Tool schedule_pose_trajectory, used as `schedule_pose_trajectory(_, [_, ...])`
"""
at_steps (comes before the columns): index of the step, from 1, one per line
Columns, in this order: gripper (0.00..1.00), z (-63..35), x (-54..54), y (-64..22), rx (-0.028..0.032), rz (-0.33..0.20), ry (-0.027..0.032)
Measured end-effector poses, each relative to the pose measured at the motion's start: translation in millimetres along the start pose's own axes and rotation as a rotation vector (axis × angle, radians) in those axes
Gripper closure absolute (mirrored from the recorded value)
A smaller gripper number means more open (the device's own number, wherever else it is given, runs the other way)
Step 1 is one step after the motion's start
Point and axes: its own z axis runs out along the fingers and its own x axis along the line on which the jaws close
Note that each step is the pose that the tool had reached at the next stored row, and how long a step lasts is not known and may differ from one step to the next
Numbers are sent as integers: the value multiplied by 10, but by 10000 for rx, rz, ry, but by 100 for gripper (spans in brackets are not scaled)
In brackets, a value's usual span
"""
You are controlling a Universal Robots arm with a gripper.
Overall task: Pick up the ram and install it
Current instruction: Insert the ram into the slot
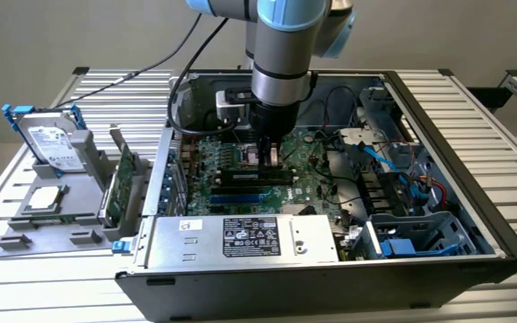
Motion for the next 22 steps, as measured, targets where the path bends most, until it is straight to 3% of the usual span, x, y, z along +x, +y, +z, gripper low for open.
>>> schedule_pose_trajectory(22, [86,-22,1,1,-4,-122,17])
